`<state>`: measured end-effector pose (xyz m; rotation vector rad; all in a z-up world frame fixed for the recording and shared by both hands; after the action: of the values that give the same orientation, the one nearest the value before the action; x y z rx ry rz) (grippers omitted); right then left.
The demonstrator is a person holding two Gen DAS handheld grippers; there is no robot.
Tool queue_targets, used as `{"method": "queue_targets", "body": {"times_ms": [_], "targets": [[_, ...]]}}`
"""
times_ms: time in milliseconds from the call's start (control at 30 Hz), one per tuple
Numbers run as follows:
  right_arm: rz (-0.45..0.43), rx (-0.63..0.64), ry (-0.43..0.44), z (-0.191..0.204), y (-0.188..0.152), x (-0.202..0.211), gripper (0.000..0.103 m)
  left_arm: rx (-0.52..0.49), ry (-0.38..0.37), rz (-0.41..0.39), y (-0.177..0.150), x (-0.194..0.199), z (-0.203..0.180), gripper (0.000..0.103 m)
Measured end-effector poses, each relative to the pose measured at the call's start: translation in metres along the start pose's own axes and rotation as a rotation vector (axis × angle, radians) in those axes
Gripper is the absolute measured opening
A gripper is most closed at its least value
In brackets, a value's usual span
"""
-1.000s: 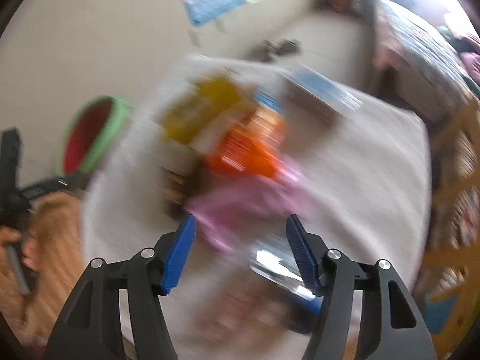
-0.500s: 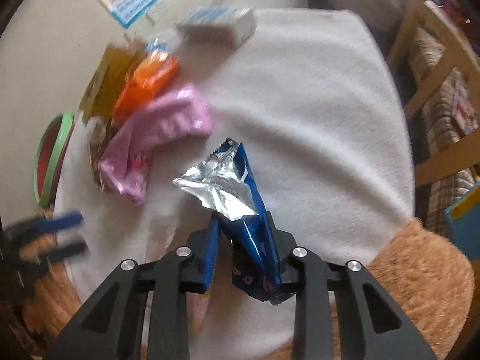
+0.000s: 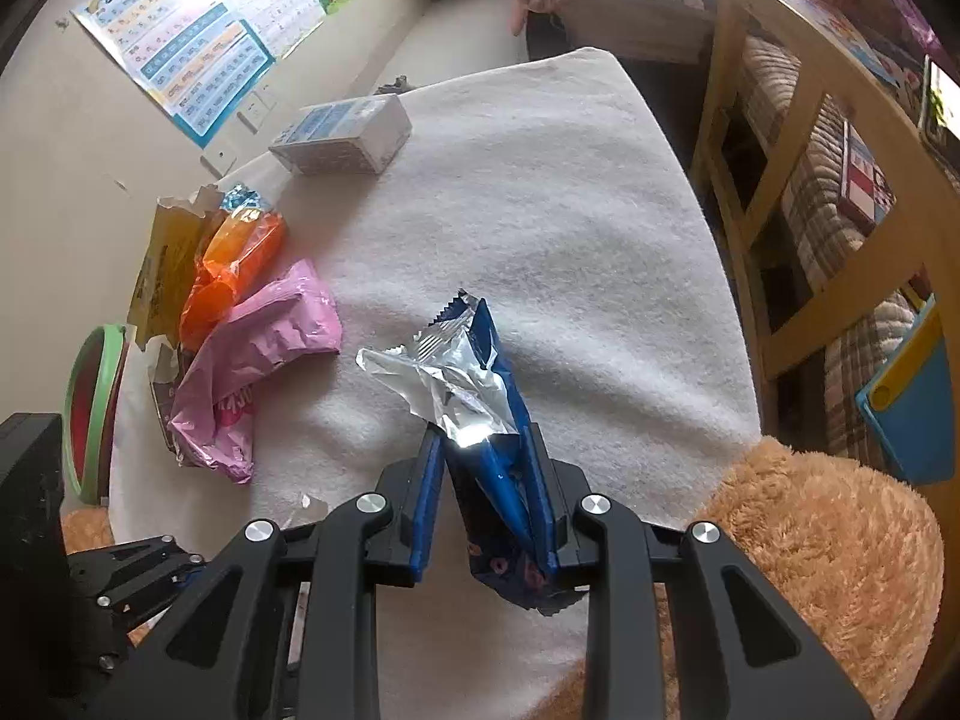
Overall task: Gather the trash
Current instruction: 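Grasp the blue foil wrapper with the right tool while the left tool grasps the pink strawberry cartons, then lift and carry the pink cartons and blue foil wrapper to the red bin with both tools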
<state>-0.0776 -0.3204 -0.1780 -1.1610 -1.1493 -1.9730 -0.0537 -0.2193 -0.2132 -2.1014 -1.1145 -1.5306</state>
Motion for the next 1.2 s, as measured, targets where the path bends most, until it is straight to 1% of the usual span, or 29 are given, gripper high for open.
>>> {"method": "queue_targets", "body": {"times_ms": [67, 133, 200, 267, 300, 400, 467, 700, 833, 967, 1033, 1067, 1100, 1200], "targets": [[0.005, 0.012, 0.002, 0.003, -0.001, -0.002, 0.026, -0.018, 0.024, 0.0, -0.002, -0.005, 0.002, 0.064], [0.005, 0.016, 0.003, 0.005, -0.002, -0.003, 0.026, -0.031, 0.025, -0.014, -0.005, -0.004, 0.003, 0.064], [0.004, 0.015, 0.004, 0.005, -0.002, -0.003, 0.026, -0.041, 0.034, -0.016, -0.007, -0.003, 0.004, 0.06], [0.004, 0.013, 0.006, 0.004, -0.002, -0.002, 0.026, -0.049, 0.052, -0.011, -0.011, -0.001, 0.009, 0.048], [0.003, 0.012, 0.006, 0.004, -0.002, -0.002, 0.026, -0.049, 0.048, -0.011, -0.013, 0.001, 0.011, 0.048], [0.012, 0.011, 0.007, 0.004, -0.002, -0.004, 0.026, -0.012, 0.028, -0.013, -0.015, 0.005, 0.018, 0.043], [0.015, 0.016, 0.008, 0.005, -0.002, -0.005, 0.026, 0.001, 0.029, -0.026, -0.013, 0.011, 0.021, 0.041], [0.016, 0.019, 0.007, 0.006, -0.003, -0.004, 0.026, 0.024, 0.037, -0.053, -0.011, 0.019, 0.029, 0.041], [0.024, 0.032, 0.008, 0.008, -0.004, -0.006, 0.026, 0.048, 0.034, -0.062, -0.017, 0.028, 0.041, 0.042], [0.031, 0.046, 0.004, 0.011, -0.006, -0.008, 0.026, 0.062, 0.031, -0.069, -0.015, 0.025, 0.039, 0.042], [0.031, 0.044, 0.004, 0.011, -0.006, -0.008, 0.026, 0.07, 0.037, -0.067, -0.015, 0.024, 0.041, 0.047], [0.032, 0.043, 0.005, 0.011, -0.006, -0.008, 0.026, 0.078, 0.045, -0.068, -0.017, 0.024, 0.043, 0.052], [0.032, 0.042, 0.005, 0.011, -0.006, -0.008, 0.026, 0.093, 0.047, -0.068, -0.017, 0.023, 0.045, 0.053], [0.034, 0.044, 0.004, 0.012, -0.006, -0.008, 0.026, 0.122, 0.017, -0.061, -0.018, 0.023, 0.049, 0.053]]}}
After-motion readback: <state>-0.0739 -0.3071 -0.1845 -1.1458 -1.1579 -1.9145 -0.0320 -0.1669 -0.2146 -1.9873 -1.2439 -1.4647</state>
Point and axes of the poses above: each gripper's, at about its wrist camera, not at the fingertips, and x roughly against the way its jaws point, z to its left, y to its top, the point moved 5 cm from there along -x, roughly the way its jaws point, and after that the axes turned 4 degrees about -z, right-handed, at the moved point
